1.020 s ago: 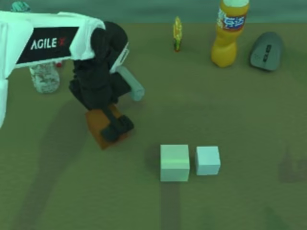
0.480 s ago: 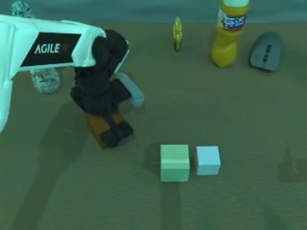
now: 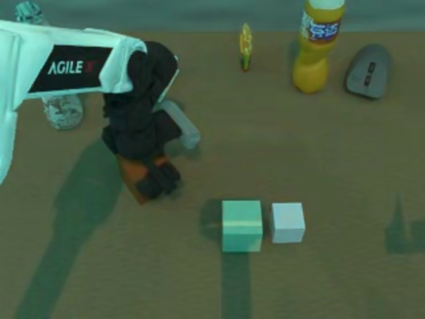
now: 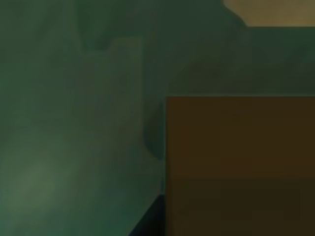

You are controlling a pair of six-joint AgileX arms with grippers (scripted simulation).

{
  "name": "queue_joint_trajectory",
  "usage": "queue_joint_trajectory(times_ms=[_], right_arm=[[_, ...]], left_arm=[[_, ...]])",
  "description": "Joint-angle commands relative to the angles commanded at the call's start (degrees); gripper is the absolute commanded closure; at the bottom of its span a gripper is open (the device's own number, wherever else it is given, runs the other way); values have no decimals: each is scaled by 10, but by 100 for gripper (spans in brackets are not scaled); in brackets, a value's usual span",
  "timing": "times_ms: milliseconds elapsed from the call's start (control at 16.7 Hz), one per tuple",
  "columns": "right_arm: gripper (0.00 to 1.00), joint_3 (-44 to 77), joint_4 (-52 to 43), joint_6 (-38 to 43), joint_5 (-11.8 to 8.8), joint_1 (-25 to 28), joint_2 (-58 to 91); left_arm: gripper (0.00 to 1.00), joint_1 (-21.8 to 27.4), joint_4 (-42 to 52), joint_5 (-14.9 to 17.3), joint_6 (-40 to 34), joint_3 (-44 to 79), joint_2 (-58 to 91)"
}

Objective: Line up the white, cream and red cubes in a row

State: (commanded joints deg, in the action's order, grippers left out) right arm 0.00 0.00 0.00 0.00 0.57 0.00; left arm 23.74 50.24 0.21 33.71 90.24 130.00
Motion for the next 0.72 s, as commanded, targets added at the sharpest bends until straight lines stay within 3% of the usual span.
queue_joint_trajectory(times_ms=[120,180,720], right_arm=[[0,0,0,0,0,0,0],[0,0,0,0,0,0,0],[0,0,0,0,0,0,0]], left_arm=[[98,0,0,0,0,0,0],[100,0,0,0,0,0,0],[100,0,5,2,-1,2,-8]])
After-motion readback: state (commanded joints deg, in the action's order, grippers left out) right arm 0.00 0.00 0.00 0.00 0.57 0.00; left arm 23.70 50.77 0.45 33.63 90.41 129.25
